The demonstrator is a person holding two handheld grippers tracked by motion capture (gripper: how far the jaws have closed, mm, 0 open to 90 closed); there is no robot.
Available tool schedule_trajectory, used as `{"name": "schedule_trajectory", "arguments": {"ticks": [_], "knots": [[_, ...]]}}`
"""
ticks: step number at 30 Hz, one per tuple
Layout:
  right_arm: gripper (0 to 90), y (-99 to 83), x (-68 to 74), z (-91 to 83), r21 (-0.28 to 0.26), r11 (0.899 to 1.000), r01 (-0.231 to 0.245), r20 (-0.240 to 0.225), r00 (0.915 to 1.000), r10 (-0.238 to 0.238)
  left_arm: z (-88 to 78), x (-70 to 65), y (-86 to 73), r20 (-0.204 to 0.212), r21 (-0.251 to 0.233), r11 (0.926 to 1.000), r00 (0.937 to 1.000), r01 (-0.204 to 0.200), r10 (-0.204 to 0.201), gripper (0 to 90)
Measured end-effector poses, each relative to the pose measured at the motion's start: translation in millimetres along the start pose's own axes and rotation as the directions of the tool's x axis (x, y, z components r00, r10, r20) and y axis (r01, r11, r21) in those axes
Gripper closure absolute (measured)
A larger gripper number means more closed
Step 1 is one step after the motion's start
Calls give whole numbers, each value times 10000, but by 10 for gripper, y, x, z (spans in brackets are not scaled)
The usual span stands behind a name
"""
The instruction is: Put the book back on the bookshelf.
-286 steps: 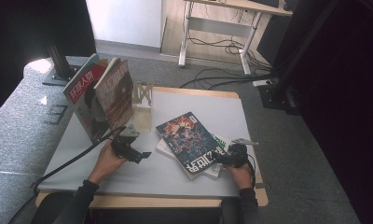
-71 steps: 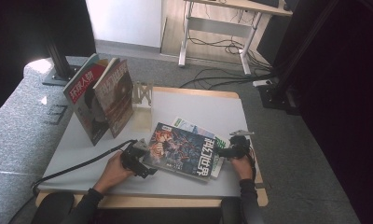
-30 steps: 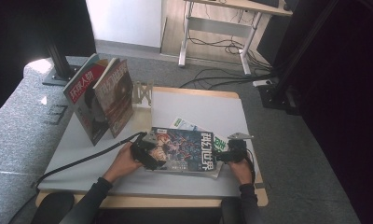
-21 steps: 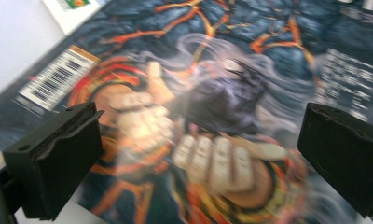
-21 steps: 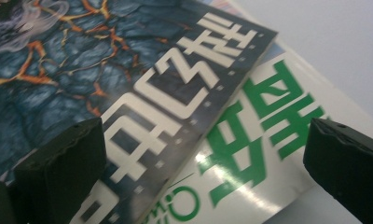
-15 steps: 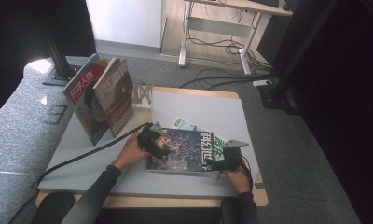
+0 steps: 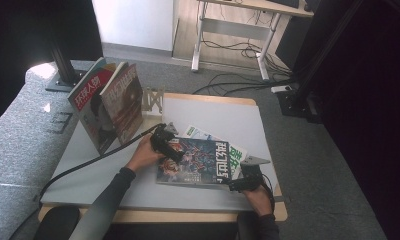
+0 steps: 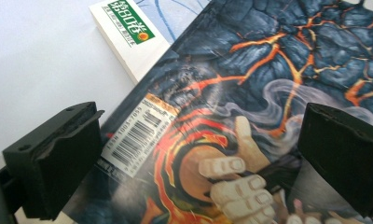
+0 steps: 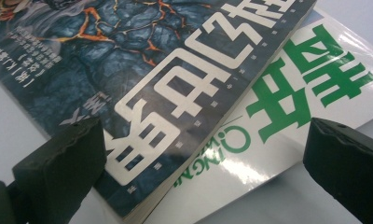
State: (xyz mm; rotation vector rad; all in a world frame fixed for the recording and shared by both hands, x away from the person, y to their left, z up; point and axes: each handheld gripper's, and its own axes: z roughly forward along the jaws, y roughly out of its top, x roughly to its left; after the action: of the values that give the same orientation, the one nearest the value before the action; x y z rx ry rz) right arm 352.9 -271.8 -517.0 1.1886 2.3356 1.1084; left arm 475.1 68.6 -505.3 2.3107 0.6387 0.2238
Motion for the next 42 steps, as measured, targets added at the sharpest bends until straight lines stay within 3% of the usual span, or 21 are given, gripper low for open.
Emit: {"name": "schedule_trajectory", "arguments": {"ticks": [5,8,17,24,42], "knots": [[0,-26,30,-36,7,10000,62,-147,9999,-62,38,40,25,-39,25,9999,9999,126,-126,0],[0,-38,44,-51,61,9999,157,-228,9996,-156,65,76,16,146,22,9993,9992,374,-374,0],[0,-47,40,-56,210,9991,377,1,9993,-377,49,36,12,64,169,9988,9989,468,-469,0],[0,-56,-68,-62,182,9998,126,357,9993,-132,-28,-54,-34,107,384,9991,9998,188,-193,12],[0,13,-321,21,-52,9985,-546,1165,9917,548,-185,-157,-204,394,613,9978,9989,242,-266,13]]}}
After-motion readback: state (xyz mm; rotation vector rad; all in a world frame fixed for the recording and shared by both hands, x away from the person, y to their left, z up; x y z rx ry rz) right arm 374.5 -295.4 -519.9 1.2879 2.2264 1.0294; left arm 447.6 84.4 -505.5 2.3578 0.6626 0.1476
